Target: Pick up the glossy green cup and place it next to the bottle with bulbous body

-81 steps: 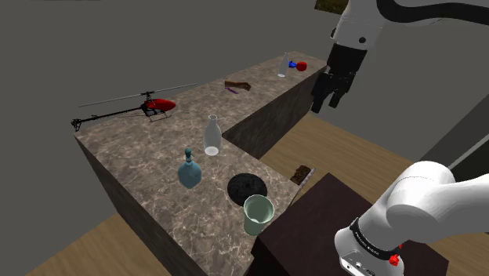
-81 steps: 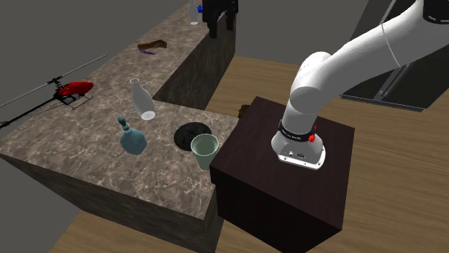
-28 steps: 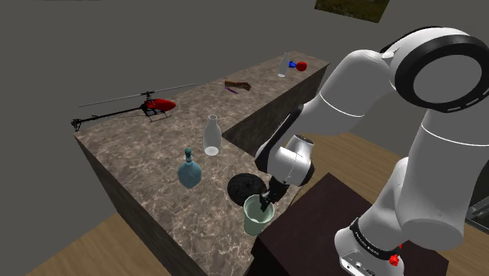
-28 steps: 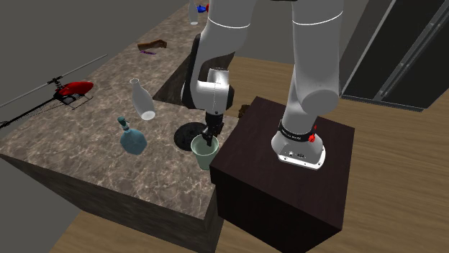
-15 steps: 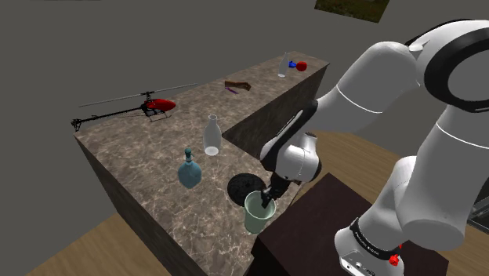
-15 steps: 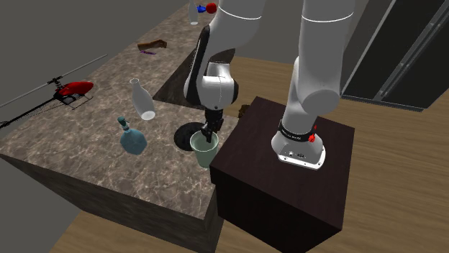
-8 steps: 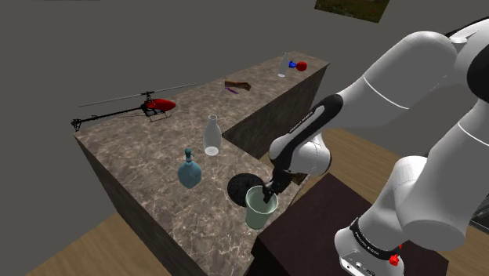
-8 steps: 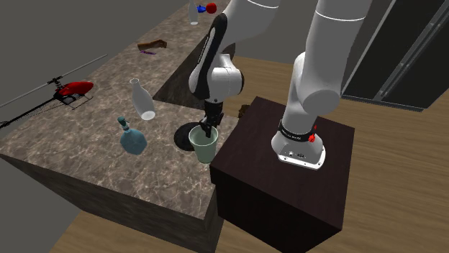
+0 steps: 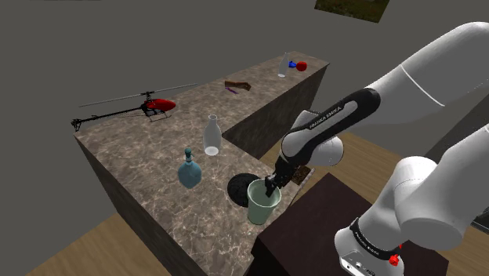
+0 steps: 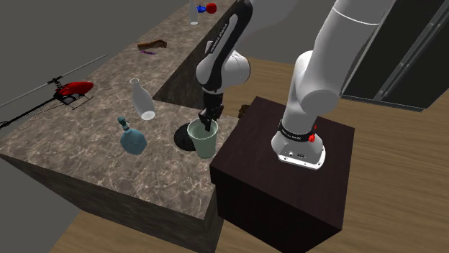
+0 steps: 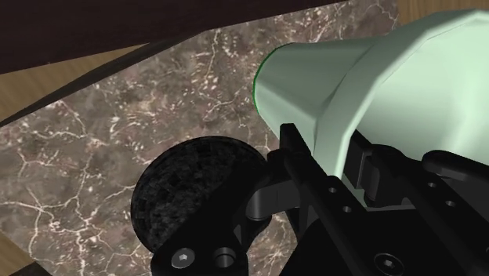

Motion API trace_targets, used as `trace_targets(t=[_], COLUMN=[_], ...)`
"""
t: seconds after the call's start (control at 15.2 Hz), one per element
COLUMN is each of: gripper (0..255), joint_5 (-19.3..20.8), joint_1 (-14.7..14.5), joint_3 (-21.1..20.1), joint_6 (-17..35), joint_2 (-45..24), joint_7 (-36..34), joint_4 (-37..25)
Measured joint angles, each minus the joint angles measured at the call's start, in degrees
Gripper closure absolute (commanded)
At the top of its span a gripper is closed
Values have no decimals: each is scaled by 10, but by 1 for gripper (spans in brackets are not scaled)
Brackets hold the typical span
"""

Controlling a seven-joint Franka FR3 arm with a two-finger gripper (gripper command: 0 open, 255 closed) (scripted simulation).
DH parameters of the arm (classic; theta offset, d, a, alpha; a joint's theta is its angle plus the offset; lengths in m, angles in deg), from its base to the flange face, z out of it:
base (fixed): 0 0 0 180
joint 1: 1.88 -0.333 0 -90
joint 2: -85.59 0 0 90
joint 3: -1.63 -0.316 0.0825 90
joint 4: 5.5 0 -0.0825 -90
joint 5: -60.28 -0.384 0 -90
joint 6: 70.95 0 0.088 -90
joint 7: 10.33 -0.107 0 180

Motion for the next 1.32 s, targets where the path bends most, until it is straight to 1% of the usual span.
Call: trace_targets(t=[0.2, 0.53, 0.92, 1.32], gripper=[255, 255, 255, 255], joint_5=[44, 97, 140, 170], joint_1=[16, 40, 63, 79], joint_3=[-5, -16, -25, -31], joint_6=[-27, -76, -139, -204], joint_2=[36, 90, 153, 205], joint_7=[-37, -87, -128, -161], joint_4=[5, 5, 1, -15])
